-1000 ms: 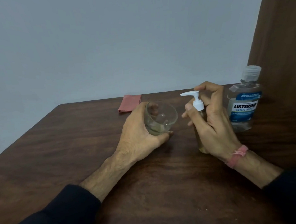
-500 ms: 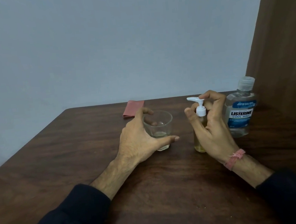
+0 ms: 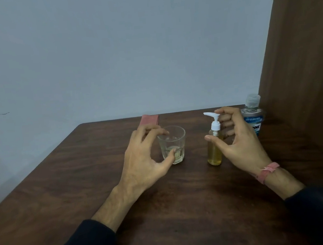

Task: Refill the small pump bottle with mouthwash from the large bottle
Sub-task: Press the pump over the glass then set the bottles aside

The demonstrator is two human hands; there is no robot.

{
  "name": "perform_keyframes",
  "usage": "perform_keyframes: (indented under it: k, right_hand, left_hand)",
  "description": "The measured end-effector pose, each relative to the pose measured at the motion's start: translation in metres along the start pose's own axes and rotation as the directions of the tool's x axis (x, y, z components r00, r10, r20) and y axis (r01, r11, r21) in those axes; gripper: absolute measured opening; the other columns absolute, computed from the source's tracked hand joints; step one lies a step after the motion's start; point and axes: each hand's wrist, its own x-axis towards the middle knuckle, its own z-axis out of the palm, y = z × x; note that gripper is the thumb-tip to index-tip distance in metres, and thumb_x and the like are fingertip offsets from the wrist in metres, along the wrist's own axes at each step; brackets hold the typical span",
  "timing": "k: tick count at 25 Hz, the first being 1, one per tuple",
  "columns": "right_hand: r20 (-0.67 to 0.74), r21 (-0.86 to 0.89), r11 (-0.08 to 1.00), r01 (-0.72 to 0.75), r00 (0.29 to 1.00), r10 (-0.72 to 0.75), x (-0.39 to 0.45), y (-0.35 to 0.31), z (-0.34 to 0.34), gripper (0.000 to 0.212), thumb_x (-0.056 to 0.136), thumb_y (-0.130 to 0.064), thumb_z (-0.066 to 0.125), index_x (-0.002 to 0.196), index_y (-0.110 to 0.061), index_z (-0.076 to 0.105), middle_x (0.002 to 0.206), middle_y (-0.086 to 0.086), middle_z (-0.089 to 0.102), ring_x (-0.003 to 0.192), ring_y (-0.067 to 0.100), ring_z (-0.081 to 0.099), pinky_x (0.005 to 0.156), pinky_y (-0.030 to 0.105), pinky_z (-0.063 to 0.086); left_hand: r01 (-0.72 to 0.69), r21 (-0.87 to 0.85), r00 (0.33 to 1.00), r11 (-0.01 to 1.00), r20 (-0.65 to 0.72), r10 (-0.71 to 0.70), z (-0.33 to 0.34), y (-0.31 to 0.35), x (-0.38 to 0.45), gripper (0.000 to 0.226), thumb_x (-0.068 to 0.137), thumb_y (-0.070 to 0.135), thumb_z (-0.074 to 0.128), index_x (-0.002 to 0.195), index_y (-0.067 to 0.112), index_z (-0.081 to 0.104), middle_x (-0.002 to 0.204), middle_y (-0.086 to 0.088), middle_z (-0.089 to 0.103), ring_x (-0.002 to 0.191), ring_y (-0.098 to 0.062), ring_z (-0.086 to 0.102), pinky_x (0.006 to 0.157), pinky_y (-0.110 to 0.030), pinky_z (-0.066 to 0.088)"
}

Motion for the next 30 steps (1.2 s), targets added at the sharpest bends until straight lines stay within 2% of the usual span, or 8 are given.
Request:
perform_keyframes:
  k: [3, 7, 9, 13, 16, 21, 24, 30]
  right_hand:
    - [0.026, -0.047, 0.999, -0.01, 1.0, 0.011, 0.001, -0.007, -0.012, 0.077, 0.081, -0.029, 0.095, 0.142, -0.051, 0.055, 0.113, -0.022, 0.063, 0.105, -0.002, 0.066, 0.078, 0.016, 0.062]
    - [0.115, -0.086, 0.996, 0.015, 0.993, -0.005, 0.007, -0.017, -0.019, 0.074, 0.074, -0.024, 0.099, 0.132, -0.05, 0.061, 0.107, -0.026, 0.066, 0.1, -0.002, 0.071, 0.077, 0.02, 0.065]
    - [0.139, -0.129, 0.992, -0.001, 0.99, 0.019, 0.014, -0.017, -0.017, 0.072, 0.074, -0.022, 0.1, 0.128, -0.046, 0.06, 0.104, -0.022, 0.068, 0.097, -0.004, 0.073, 0.077, 0.025, 0.067]
    - [0.171, -0.232, 0.973, -0.004, 0.984, 0.045, 0.033, -0.017, -0.007, 0.068, 0.074, -0.019, 0.1, 0.116, -0.043, 0.052, 0.117, -0.023, 0.063, 0.096, 0.0, 0.072, 0.081, 0.03, 0.068]
    - [0.18, -0.337, 0.942, 0.009, 0.982, 0.055, 0.047, -0.018, -0.002, 0.069, 0.071, -0.026, 0.101, 0.114, -0.039, 0.048, 0.122, -0.018, 0.062, 0.098, 0.01, 0.07, 0.084, 0.037, 0.068]
    - [0.177, -0.422, 0.906, 0.005, 0.981, 0.077, 0.058, -0.021, 0.003, 0.074, 0.067, -0.029, 0.104, 0.112, -0.036, 0.046, 0.112, -0.01, 0.063, 0.092, 0.013, 0.069, 0.083, 0.043, 0.065]
    - [0.177, -0.432, 0.902, -0.027, 0.978, 0.113, 0.059, -0.02, 0.003, 0.075, 0.068, -0.027, 0.103, 0.111, -0.039, 0.043, 0.118, -0.009, 0.064, 0.096, 0.012, 0.067, 0.085, 0.039, 0.065]
    - [0.114, -0.386, 0.923, -0.019, 0.991, 0.068, 0.047, -0.015, 0.01, 0.07, 0.074, -0.023, 0.1, 0.115, -0.039, 0.045, 0.127, -0.016, 0.058, 0.11, 0.009, 0.064, 0.09, 0.029, 0.063]
  left_hand:
    - [-0.091, 0.075, 0.996, 0.993, 0.018, 0.09, -0.007, 0.003, -0.008, 0.036, 0.093, 0.039, 0.086, 0.128, 0.033, 0.08, 0.131, 0.019, 0.067, 0.123, -0.005, 0.066, 0.102, -0.02, 0.055]
    - [-0.108, 0.123, 0.994, 0.987, 0.02, 0.106, -0.003, 0.008, -0.006, 0.029, 0.097, 0.032, 0.089, 0.126, 0.032, 0.087, 0.122, 0.017, 0.077, 0.111, -0.005, 0.07, 0.096, -0.017, 0.054]
    - [-0.092, 0.12, 0.996, 0.988, 0.0, 0.092, -0.001, 0.01, 0.001, 0.024, 0.095, 0.031, 0.091, 0.119, 0.03, 0.09, 0.114, 0.016, 0.08, 0.104, -0.008, 0.074, 0.092, -0.02, 0.056]
    - [0.02, 0.127, 0.999, 0.992, 0.031, -0.024, 0.006, 0.017, 0.019, 0.016, 0.093, 0.03, 0.095, 0.109, 0.032, 0.093, 0.105, 0.018, 0.083, 0.101, -0.011, 0.08, 0.085, -0.033, 0.066]
    - [0.073, 0.207, 0.991, 0.976, 0.095, -0.095, 0.013, 0.021, 0.037, 0.014, 0.098, 0.038, 0.088, 0.111, 0.036, 0.092, 0.107, 0.019, 0.081, 0.103, -0.014, 0.079, 0.082, -0.038, 0.066]
    - [0.091, 0.286, 0.983, 0.954, 0.126, -0.131, 0.035, 0.013, 0.07, 0.019, 0.103, 0.039, 0.079, 0.118, 0.038, 0.09, 0.116, 0.013, 0.079, 0.114, -0.021, 0.077, 0.081, -0.036, 0.055]
    - [0.142, 0.329, 0.972, 0.934, 0.134, -0.195, 0.057, 0.001, 0.095, 0.022, 0.106, 0.039, 0.075, 0.123, 0.038, 0.089, 0.116, 0.011, 0.078, 0.112, -0.023, 0.076, 0.077, -0.032, 0.044]
    - [0.207, 0.364, 0.956, 0.908, 0.124, -0.267, 0.101, -0.023, 0.139, 0.025, 0.109, 0.04, 0.073, 0.127, 0.03, 0.087, 0.133, 0.008, 0.077, 0.12, -0.025, 0.076, 0.08, -0.035, 0.044]
